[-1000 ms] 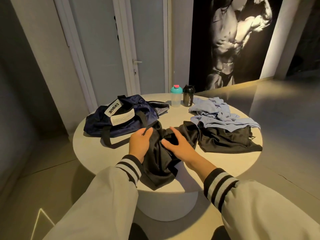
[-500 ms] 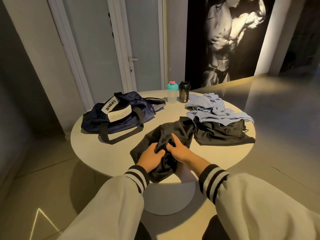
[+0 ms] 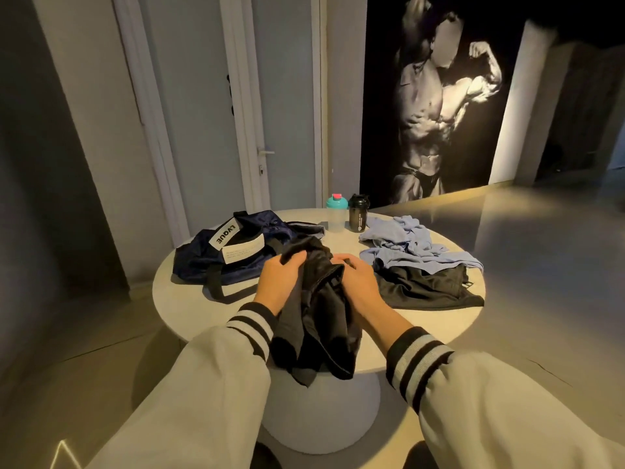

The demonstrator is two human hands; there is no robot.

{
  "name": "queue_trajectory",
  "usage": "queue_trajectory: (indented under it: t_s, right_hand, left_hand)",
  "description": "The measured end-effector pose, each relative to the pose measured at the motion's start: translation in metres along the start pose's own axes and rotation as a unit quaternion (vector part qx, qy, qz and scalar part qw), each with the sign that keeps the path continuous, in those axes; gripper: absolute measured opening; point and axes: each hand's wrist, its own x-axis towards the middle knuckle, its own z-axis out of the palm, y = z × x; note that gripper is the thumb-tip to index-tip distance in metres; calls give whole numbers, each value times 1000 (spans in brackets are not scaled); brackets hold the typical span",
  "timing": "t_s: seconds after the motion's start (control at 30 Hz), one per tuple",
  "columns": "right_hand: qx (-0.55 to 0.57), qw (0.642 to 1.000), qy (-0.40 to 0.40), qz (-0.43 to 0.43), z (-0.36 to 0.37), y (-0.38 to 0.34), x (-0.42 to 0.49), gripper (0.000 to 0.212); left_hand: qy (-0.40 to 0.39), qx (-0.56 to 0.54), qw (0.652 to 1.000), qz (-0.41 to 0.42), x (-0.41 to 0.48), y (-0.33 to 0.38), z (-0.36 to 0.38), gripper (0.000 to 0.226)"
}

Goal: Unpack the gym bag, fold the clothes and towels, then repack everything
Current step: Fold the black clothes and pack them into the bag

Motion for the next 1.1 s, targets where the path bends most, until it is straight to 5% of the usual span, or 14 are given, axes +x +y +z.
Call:
queue_trajectory:
  t_s: [0.2, 0.4, 0.57, 0.67, 0.77, 0.83, 0.9, 0.97, 1.03, 1.1]
  right_hand:
    - [-116, 984, 126, -57, -18, 23, 15, 32]
    - [-192, 977, 84, -29, -29, 48, 37, 57]
    - [-211, 974, -67, 51, -20, 51, 68, 53]
    - [-160, 983, 43, -82, -13, 32, 80, 52]
    - [-132, 975, 59, -171, -9, 26, 89, 46]
    - [-150, 982, 7, -116, -13, 41, 90, 41]
    - [-175, 984, -2, -41, -22, 59, 86, 43]
    - [-194, 980, 39, 24, -33, 72, 80, 47]
    - [-242, 966, 56, 68, -41, 84, 80, 45]
    - [-274, 955, 28, 113, -48, 108, 92, 53]
  left_hand:
    - [72, 50, 996, 4, 22, -25, -24, 18]
    - [114, 20, 993, -40, 43, -48, -30, 32]
    - [85, -19, 995, -50, 64, -44, -22, 35]
    - [92, -64, 994, -5, 73, -34, -20, 38]
    - [-100, 19, 995, -12, 74, -28, -11, 30]
    - [-332, 127, 929, -105, 62, -30, -2, 43]
    - [-463, 169, 854, -166, 53, -37, 8, 48]
    - [-426, 110, 884, -160, 47, -38, 20, 38]
    - [-255, 39, 958, -123, 51, -47, 32, 38]
    - [-117, 73, 988, -65, 58, -59, 40, 31]
